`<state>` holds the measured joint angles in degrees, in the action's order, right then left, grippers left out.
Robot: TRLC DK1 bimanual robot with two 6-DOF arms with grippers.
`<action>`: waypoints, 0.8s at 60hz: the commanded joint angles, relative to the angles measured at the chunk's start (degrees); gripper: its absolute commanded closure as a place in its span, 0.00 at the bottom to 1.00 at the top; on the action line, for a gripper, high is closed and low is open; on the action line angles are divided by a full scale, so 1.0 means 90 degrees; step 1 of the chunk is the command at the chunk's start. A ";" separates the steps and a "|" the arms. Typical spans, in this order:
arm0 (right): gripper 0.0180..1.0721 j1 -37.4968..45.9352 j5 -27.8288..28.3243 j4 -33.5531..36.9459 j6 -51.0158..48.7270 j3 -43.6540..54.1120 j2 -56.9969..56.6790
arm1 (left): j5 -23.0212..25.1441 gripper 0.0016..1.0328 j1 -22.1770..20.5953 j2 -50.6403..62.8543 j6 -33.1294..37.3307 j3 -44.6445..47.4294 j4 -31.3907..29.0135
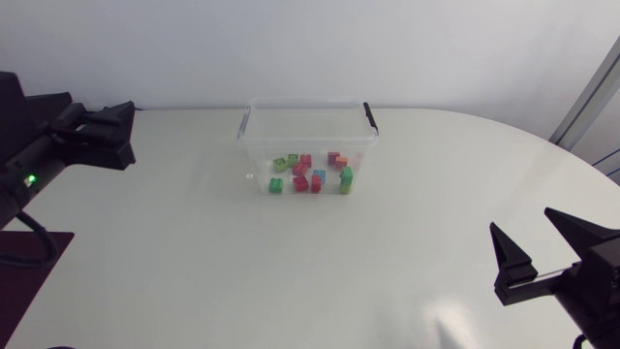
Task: Pick up the duplo bricks and place them in the container
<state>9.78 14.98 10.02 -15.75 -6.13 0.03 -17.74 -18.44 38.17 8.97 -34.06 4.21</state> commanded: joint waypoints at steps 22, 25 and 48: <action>0.05 -0.0414 -0.0593 -0.0447 0.0881 0.0421 -0.0035 | 0.0543 0.05 0.0735 -0.2249 -0.0413 0.1837 -0.0182; 0.05 -0.0488 -0.0710 -0.0521 0.0976 0.0450 -0.0032 | 0.0700 0.06 0.0880 -0.2468 -0.0477 0.2051 -0.0213; 0.05 -0.0996 -0.1521 -0.1024 0.1633 0.0646 -0.0008 | 0.1779 0.06 0.1872 -0.3974 -0.0918 0.3523 -0.0429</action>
<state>1.72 2.42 2.26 -3.62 -1.76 0.03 -3.09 -3.07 4.58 2.85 -5.32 0.56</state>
